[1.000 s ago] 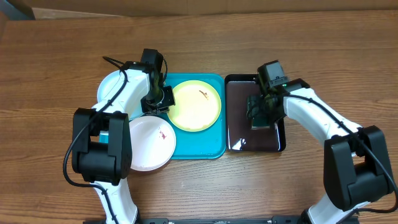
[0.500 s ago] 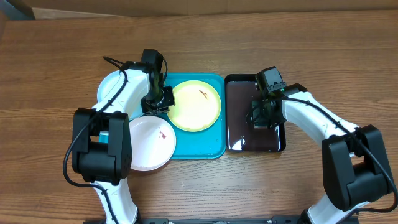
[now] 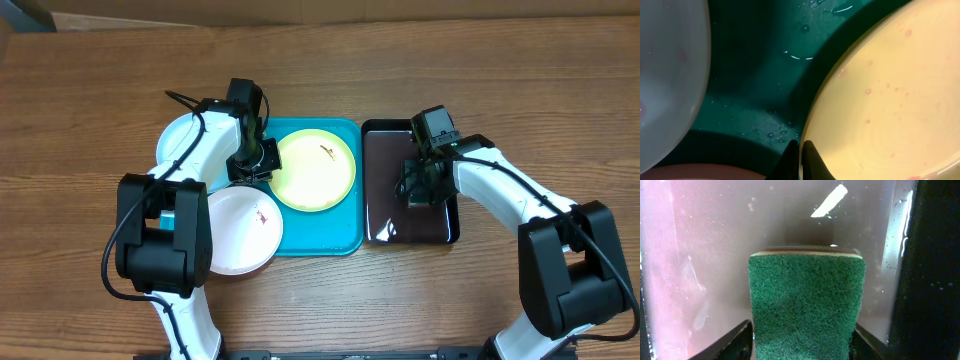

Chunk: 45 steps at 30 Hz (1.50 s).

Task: Clean dirty plates on tray and stack at the side

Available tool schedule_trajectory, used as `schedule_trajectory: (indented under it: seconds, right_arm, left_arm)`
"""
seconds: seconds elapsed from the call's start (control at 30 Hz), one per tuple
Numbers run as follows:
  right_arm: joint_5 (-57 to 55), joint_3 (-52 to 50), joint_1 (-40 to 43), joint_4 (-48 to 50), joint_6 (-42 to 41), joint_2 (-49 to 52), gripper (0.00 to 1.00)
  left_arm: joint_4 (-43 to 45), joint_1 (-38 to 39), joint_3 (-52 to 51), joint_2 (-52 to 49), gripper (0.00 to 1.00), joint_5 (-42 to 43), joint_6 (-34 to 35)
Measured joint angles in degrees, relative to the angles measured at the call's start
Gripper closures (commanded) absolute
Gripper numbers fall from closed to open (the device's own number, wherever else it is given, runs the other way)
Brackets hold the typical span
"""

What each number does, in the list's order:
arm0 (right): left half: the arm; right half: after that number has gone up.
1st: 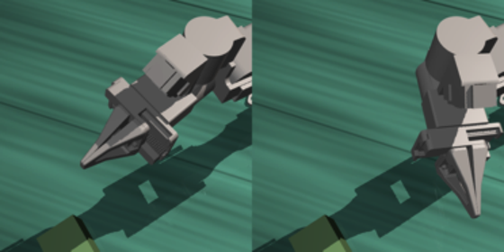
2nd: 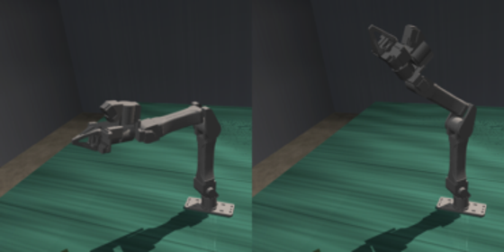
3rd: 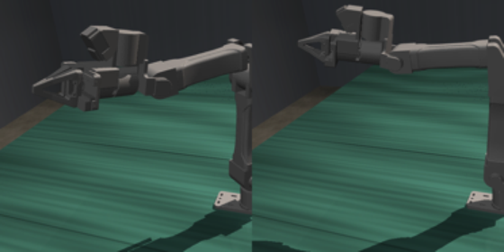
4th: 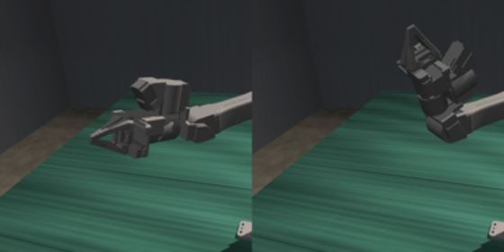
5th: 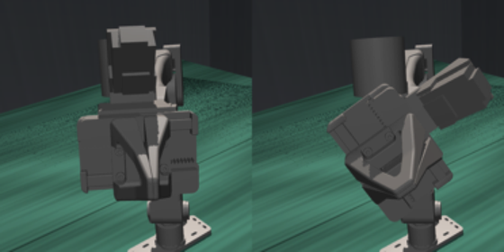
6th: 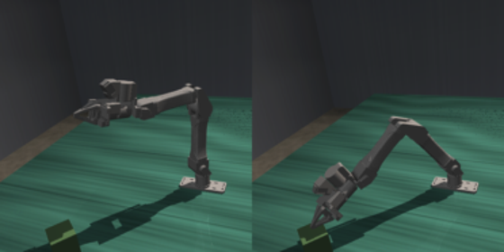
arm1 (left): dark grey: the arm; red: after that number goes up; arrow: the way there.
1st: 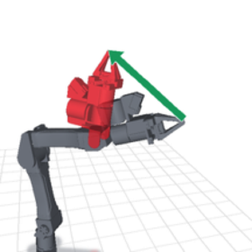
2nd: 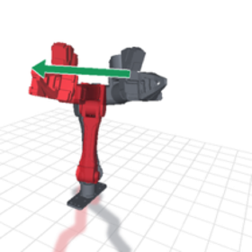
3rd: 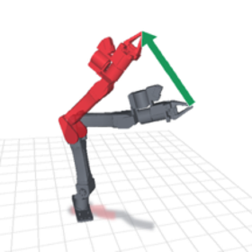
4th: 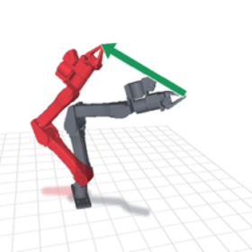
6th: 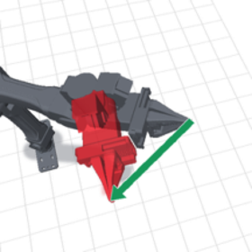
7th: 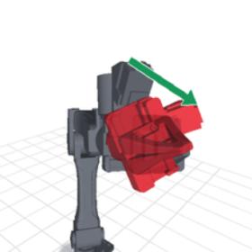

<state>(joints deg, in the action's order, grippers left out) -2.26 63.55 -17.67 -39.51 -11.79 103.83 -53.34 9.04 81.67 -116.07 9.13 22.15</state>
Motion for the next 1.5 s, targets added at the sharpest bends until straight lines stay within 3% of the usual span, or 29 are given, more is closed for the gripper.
schedule_trajectory:
  seconds: [0.17, 0.3, 0.37, 0.93, 1.43, 1.5]
  right_arm:
    - [-0.02, 0.00, 0.02, -0.44, -0.13, 0.00, 0.64]
    - [-0.02, 0.00, 0.02, -0.57, -0.15, -0.02, 0.89]
    - [-0.04, 0.00, 0.04, -0.63, -0.07, -0.02, 0.96]
    - [-0.57, 15.32, -0.11, -18.16, -0.17, -0.07, 0.96]
    - [-2.71, 15.32, -2.84, -17.70, -0.17, -0.09, 0.96]
    - [-2.73, 15.32, -2.84, -17.49, -0.17, -0.09, 0.96]
  left_arm:
    - [0.00, 0.00, 0.00, 0.00, 0.94, 0.00, 0.00]
    - [0.00, 0.00, 0.00, 0.00, 0.93, 0.00, 0.00]
    - [0.02, 0.00, 0.00, 0.00, 0.93, 0.00, 0.00]
    - [0.24, 0.00, 0.00, 0.00, 0.95, -0.85, 0.00]
    - [3.58, 0.00, 0.00, 0.00, 0.96, -1.27, -5.33]
    - [3.69, 0.00, 0.00, 0.00, 0.91, -1.27, -6.12]
